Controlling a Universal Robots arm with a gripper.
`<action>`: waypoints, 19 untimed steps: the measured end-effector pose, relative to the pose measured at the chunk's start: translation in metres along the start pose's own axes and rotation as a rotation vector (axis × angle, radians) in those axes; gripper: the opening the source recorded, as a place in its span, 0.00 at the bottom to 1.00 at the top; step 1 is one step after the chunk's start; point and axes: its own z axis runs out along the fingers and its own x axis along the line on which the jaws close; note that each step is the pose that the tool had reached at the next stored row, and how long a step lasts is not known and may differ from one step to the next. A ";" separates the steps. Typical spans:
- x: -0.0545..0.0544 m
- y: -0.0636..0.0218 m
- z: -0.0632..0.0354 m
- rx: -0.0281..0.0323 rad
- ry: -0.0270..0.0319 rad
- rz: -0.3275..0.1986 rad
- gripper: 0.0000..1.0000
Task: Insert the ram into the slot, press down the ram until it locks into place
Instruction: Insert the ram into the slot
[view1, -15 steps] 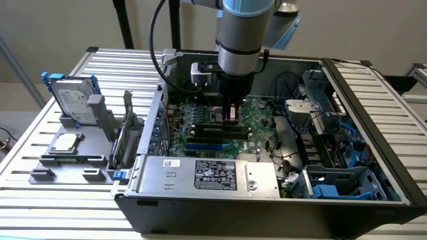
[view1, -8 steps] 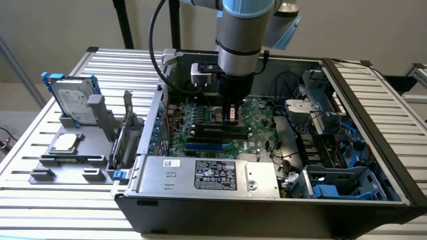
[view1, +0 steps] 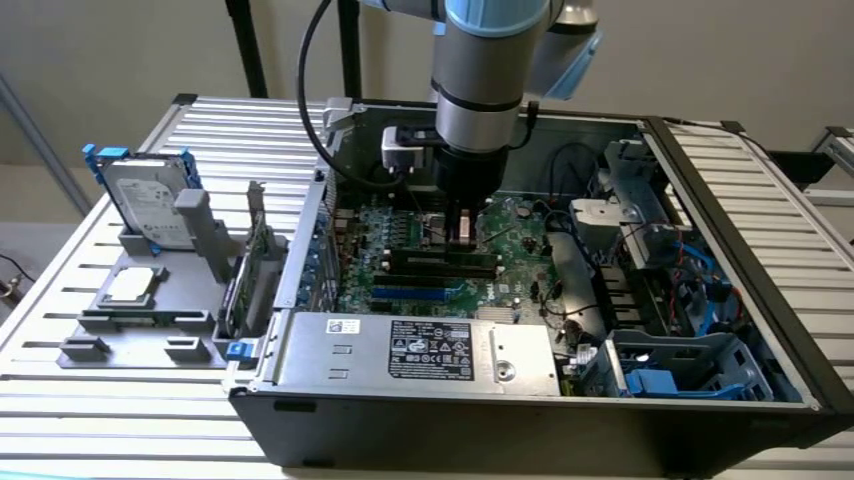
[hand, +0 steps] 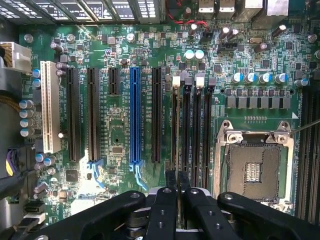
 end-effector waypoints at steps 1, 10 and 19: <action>0.000 0.0000 0.0004 0.0000 0.0011 0.000 0.13; 0.000 0.0000 0.0016 0.0002 0.0061 0.000 0.13; 0.000 0.0000 0.0039 0.0002 0.0092 0.000 0.13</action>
